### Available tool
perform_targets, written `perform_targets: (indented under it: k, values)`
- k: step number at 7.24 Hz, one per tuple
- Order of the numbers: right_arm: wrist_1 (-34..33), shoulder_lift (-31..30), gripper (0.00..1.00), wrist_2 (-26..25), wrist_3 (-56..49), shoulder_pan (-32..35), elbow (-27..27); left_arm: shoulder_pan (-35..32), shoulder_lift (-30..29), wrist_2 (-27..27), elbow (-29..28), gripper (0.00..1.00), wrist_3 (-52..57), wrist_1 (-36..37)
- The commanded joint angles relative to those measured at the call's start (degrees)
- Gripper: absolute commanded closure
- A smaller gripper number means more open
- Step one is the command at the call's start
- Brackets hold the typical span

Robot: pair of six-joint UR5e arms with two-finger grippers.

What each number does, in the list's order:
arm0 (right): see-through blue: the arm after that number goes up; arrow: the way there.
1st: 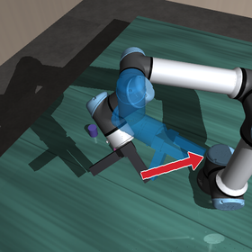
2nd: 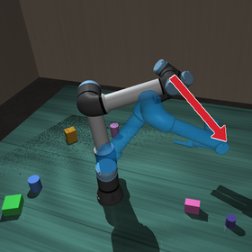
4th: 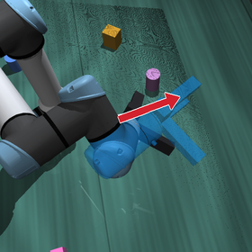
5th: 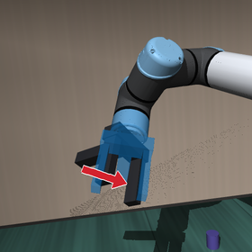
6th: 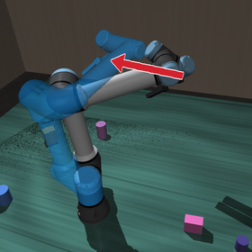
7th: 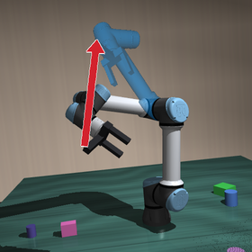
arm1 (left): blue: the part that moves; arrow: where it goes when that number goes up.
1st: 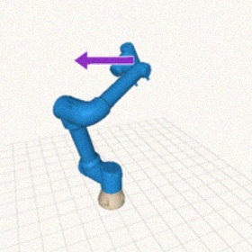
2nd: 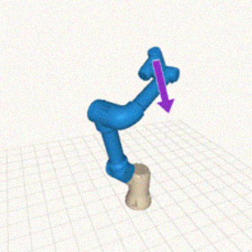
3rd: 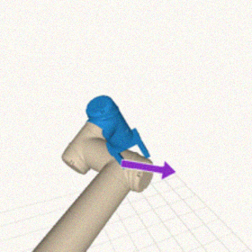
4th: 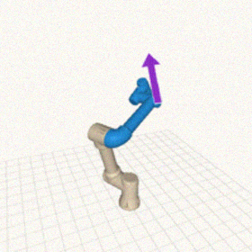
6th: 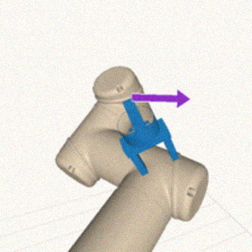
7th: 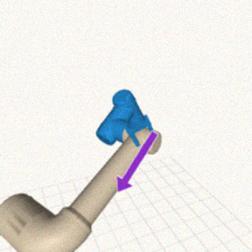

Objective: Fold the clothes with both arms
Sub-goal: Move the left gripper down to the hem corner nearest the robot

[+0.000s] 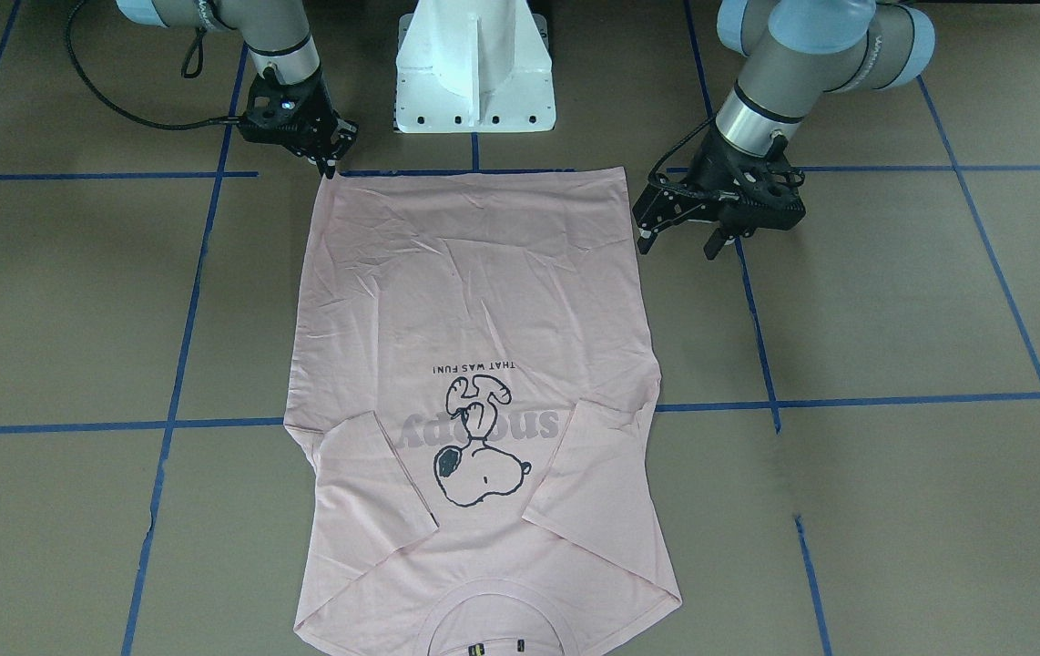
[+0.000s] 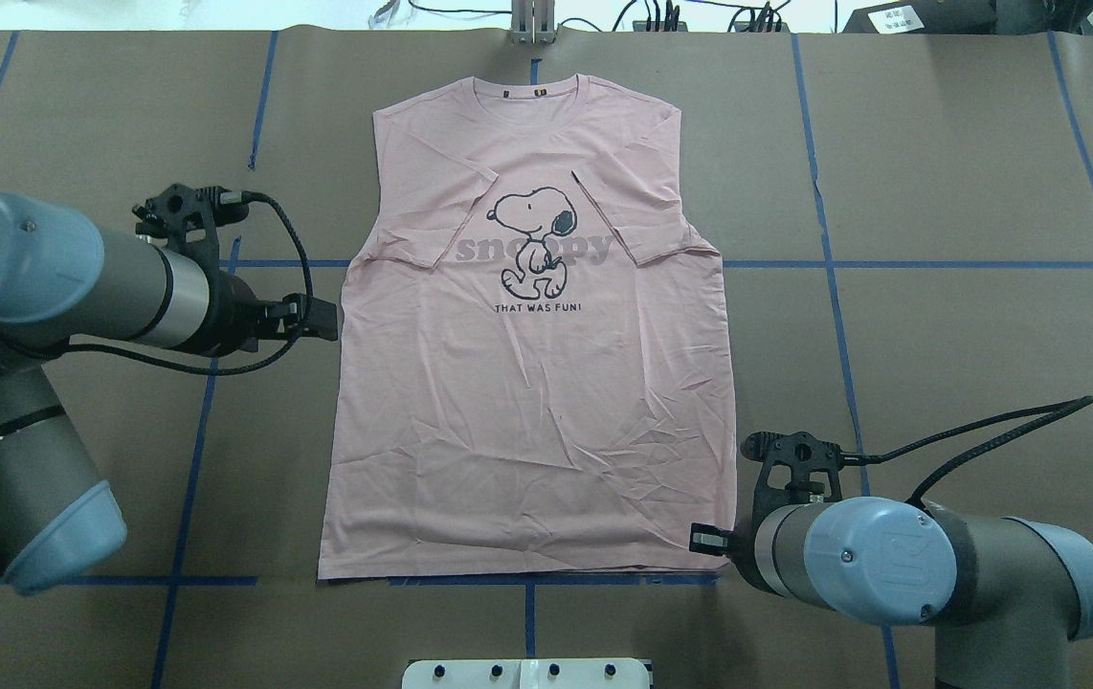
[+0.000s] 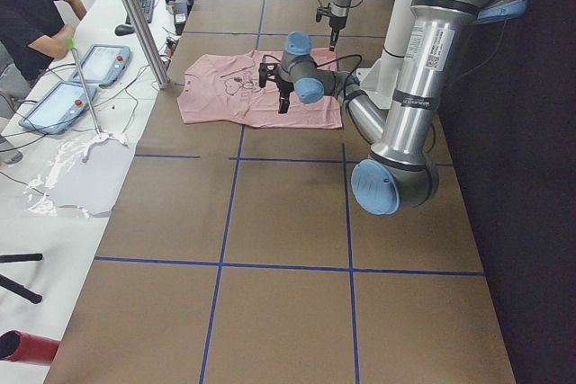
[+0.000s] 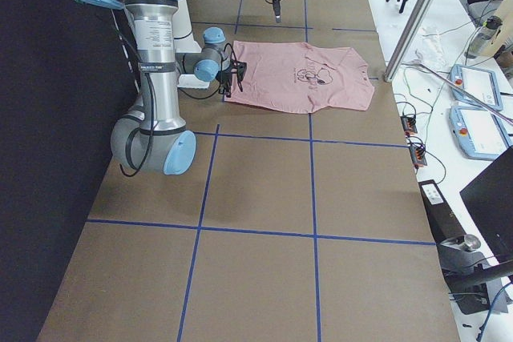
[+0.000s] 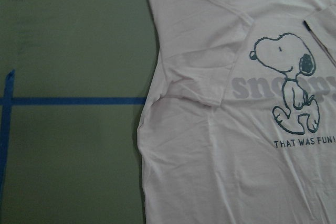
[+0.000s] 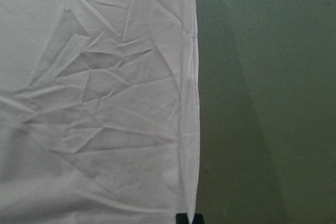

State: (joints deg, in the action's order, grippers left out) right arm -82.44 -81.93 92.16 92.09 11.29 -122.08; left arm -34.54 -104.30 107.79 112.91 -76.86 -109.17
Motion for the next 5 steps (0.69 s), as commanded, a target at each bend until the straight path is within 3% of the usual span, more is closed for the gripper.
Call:
perform_targets:
  k: [1, 2, 5]
  values:
    - [0.00, 0.36, 1.00, 0.47, -0.41, 0.66, -1.75, 11.56, 1.29, -8.52, 0.56, 0.03, -15.53, 3.50]
    - [0.00, 0.28, 1.00, 0.56, -1.46, 0.75, -1.76, 16.56, 0.94, -11.95, 1.78, 0.06, -20.74, 7.18]
    - [0.00, 0.19, 1.00, 0.65, -2.35, 0.84, -1.58, 23.98, 0.76, -15.06, 2.23, 0.06, -26.93, 10.82]
